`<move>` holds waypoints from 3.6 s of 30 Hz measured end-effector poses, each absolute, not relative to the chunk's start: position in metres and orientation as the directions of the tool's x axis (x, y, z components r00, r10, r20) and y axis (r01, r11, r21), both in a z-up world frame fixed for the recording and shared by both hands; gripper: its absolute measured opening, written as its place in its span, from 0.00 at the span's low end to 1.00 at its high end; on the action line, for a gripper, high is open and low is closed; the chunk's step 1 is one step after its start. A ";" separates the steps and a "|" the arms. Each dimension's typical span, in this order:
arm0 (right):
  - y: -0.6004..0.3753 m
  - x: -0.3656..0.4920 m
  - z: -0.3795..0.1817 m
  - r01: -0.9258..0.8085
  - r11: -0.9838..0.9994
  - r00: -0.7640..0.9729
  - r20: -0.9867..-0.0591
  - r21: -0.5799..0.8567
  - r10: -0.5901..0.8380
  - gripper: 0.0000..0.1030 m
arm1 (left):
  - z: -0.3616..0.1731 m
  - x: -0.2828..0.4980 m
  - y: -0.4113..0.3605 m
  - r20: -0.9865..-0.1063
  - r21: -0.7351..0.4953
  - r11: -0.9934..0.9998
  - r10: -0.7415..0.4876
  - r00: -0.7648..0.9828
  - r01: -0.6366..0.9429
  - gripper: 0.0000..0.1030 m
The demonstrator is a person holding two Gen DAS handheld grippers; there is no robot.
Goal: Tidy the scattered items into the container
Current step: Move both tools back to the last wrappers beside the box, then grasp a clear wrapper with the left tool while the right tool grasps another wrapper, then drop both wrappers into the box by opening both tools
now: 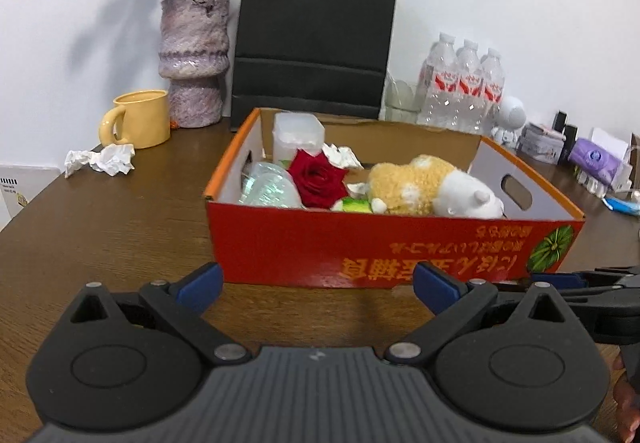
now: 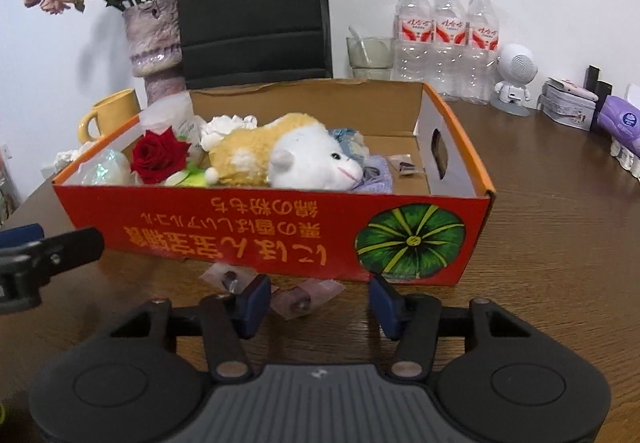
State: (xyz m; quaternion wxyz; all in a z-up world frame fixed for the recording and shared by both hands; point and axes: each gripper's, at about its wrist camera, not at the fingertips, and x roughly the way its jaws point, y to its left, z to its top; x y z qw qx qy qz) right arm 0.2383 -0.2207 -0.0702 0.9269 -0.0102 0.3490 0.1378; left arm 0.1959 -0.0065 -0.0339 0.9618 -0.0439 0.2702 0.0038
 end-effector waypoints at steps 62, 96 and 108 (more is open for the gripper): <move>-0.303 0.211 -0.065 -0.349 0.918 0.710 -0.587 0.188 0.390 0.09 | -0.048 0.220 -0.105 -0.611 -0.100 0.988 -0.153 0.777 0.116 0.66; -0.307 0.186 -0.034 -0.405 0.887 0.758 -0.460 0.222 0.462 0.09 | -0.010 0.163 -0.074 -0.473 -0.126 0.987 -0.148 0.869 0.099 0.06; -0.269 0.287 0.009 -0.359 0.920 0.788 -0.476 0.159 0.390 0.09 | 0.044 0.256 -0.045 -0.338 -0.157 0.986 -0.107 0.935 0.056 0.06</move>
